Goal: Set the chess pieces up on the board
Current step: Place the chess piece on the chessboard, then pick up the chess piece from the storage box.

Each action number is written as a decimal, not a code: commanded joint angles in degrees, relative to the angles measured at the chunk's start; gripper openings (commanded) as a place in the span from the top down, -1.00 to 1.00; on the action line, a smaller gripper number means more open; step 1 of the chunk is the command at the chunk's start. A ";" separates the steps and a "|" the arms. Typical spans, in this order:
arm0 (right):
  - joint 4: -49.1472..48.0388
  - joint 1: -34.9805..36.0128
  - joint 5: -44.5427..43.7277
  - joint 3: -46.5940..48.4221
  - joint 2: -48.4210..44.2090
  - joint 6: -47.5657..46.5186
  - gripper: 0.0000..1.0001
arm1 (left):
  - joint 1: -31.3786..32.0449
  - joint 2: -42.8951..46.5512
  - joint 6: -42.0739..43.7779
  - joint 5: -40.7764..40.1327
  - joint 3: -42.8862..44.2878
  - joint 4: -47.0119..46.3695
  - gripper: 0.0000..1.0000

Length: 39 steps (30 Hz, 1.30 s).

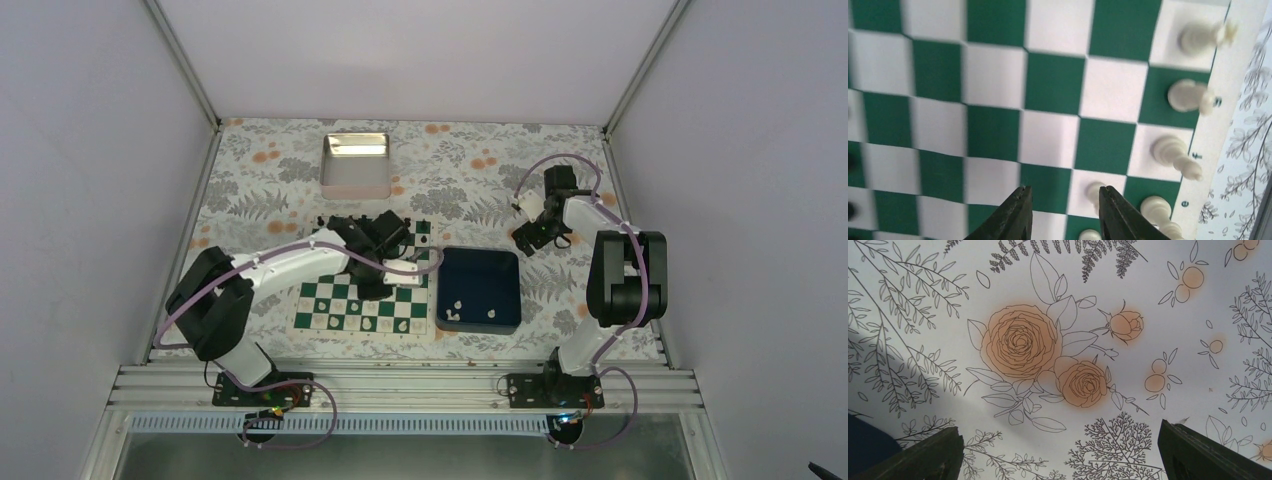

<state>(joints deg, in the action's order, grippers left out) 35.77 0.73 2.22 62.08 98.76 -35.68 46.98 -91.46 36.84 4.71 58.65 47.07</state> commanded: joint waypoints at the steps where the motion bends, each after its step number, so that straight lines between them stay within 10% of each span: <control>1: -0.23 0.22 -0.57 -0.72 0.21 -0.36 -1.00 | -0.14 1.36 1.31 2.05 9.48 5.77 0.29; 17: 0.06 0.21 0.52 -0.55 -0.18 -0.75 -1.00 | 11.28 -23.61 4.53 6.50 42.47 8.83 0.14; 39: 0.15 0.18 0.46 -1.00 0.95 -1.26 -1.00 | 13.06 -35.41 7.37 9.90 44.56 9.53 0.14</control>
<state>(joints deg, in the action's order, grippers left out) 35.81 0.73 2.44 61.93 98.87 -36.40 59.90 -125.82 43.07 12.78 102.32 56.25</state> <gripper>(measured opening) 0.999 0.429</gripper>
